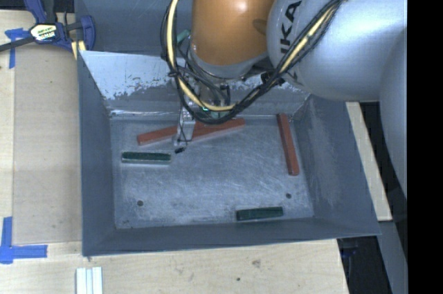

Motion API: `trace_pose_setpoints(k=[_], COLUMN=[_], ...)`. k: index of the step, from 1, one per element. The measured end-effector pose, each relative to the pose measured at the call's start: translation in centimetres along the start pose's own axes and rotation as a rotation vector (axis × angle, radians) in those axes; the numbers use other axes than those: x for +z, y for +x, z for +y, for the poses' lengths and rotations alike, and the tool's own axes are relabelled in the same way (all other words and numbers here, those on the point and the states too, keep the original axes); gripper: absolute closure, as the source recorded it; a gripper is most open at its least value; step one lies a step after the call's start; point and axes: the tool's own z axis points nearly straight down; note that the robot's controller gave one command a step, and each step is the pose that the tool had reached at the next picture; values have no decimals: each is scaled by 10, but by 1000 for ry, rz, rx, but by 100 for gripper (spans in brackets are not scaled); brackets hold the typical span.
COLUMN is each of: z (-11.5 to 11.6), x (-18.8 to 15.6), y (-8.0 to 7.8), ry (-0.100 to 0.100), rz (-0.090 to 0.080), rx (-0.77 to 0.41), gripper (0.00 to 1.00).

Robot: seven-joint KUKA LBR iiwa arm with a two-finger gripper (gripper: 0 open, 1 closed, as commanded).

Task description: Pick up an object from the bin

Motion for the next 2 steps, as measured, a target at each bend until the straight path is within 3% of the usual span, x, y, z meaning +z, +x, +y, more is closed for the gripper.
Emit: trace_pose_setpoints(k=[1,2], z=[15,16], x=[165,158], y=[-32,-35], ry=[0,-3], rz=[8,0], rx=[-270,-266], gripper=[0,100])
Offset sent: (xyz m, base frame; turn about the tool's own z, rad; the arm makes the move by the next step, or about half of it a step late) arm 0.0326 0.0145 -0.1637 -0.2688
